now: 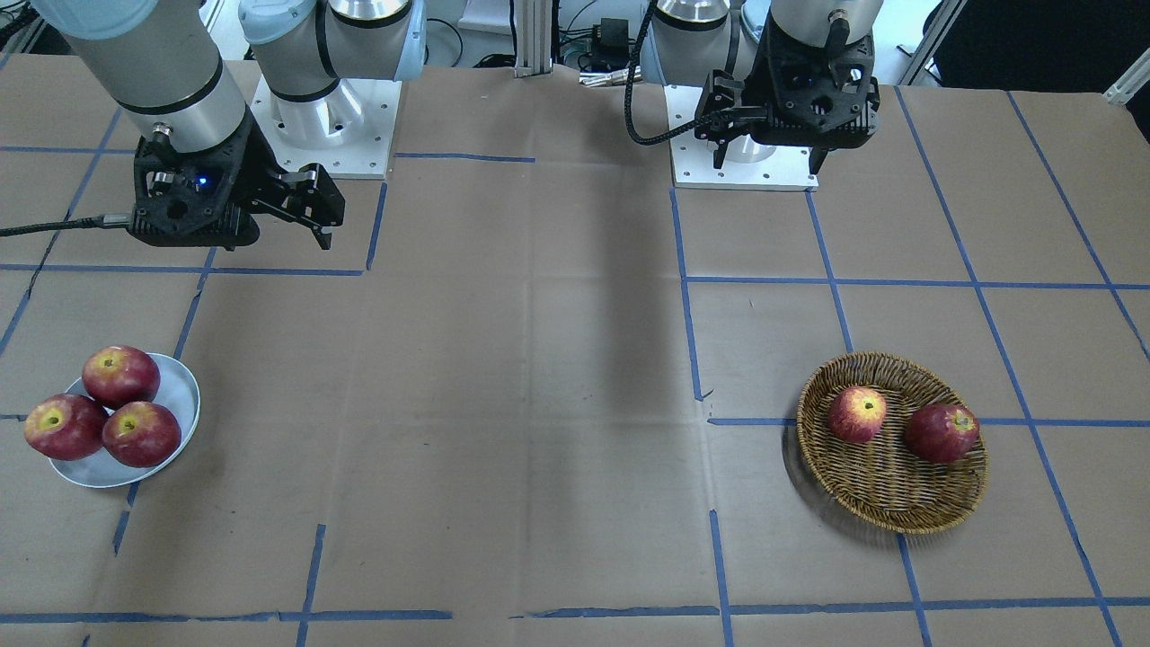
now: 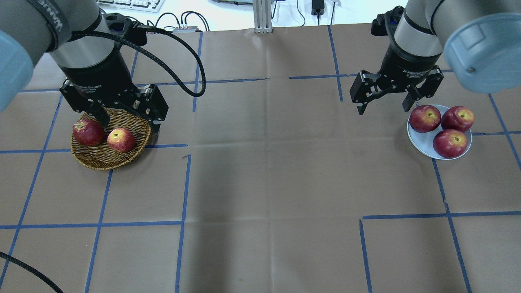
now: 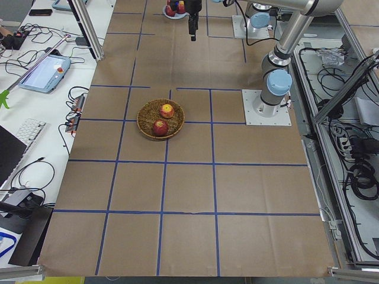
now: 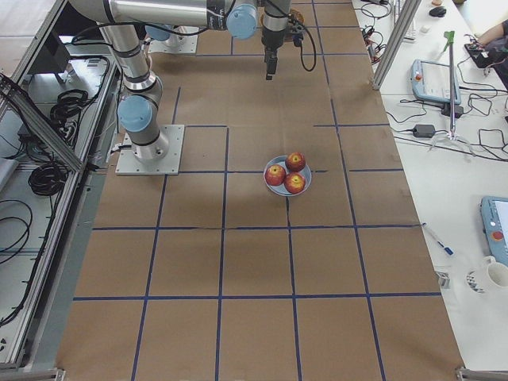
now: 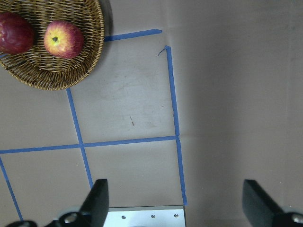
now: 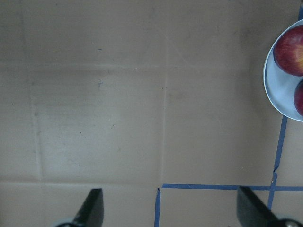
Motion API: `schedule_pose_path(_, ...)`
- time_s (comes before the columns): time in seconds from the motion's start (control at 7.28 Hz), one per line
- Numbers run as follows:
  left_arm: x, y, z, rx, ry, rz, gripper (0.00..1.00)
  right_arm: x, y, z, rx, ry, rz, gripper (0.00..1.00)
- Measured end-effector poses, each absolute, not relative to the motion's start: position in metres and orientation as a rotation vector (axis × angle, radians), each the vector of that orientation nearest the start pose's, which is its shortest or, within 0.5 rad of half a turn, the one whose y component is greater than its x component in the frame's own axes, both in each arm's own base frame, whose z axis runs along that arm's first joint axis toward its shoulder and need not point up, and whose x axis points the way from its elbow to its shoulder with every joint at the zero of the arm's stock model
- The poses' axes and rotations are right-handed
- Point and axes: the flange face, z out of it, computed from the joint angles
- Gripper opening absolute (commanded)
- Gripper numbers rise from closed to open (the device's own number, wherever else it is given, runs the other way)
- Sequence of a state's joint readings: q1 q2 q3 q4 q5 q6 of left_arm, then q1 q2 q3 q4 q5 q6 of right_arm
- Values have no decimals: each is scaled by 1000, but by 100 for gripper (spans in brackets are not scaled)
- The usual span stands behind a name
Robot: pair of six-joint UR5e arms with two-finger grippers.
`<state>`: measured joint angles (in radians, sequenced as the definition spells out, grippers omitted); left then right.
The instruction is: Transfer apple from basket to plate
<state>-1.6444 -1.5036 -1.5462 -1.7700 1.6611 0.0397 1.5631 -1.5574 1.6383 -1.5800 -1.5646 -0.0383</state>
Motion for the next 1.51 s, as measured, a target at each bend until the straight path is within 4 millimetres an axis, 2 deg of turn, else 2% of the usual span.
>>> schedule_pose_path(0.69,-154,-438,510,205,3035,177,99,130,-490,449,-48,3131,113,100)
schedule_pose_path(0.96,-143,-439,505,246,3035,197,99,130,-490,449,-48,3131,113,100)
schedule_pose_path(1.1,-133,-440,506,277,3036,201,99,130,-490,449,-48,3131,113,100)
schedule_pose_path(1.24,-114,-442,507,315,3039,210,99,130,-490,449,-48,3131,113,100)
schedule_pose_path(1.51,-68,-444,499,386,3057,247,99,130,-490,449,-48,3131,113,100)
